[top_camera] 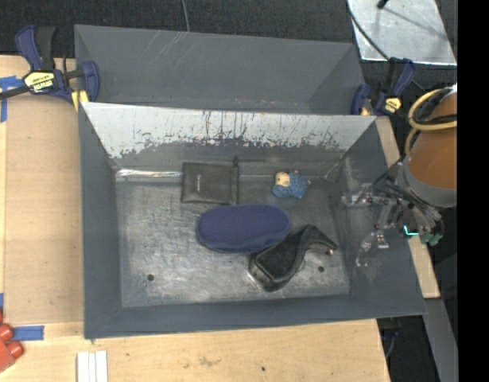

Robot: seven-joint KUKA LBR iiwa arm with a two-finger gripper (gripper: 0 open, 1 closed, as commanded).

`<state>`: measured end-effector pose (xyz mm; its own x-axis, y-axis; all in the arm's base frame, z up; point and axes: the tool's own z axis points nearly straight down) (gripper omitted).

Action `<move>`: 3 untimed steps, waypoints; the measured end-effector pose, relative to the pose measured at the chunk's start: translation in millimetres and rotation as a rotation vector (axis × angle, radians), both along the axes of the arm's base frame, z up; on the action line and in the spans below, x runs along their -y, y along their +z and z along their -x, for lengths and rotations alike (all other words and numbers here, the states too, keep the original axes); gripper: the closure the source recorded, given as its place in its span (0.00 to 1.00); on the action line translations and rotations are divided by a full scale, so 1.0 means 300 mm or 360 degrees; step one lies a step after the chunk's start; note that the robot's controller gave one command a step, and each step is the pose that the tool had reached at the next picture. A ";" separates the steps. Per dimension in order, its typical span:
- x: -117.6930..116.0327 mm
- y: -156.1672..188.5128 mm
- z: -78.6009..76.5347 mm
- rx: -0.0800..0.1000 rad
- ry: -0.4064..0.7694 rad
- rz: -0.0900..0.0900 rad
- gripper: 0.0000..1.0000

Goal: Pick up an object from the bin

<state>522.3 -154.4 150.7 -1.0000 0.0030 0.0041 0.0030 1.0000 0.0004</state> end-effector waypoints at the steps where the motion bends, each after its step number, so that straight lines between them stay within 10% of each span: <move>1: -0.188 -0.266 -0.099 0.0016 0.0175 0.0003 0.00; 2: -0.184 -0.247 -0.114 0.0043 0.0170 0.0007 1.00; 3: -0.119 0.247 -0.139 0.0019 0.0570 0.0005 1.00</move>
Offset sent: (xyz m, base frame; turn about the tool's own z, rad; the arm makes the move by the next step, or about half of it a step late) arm 0.0275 0.0559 -0.0807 -0.1066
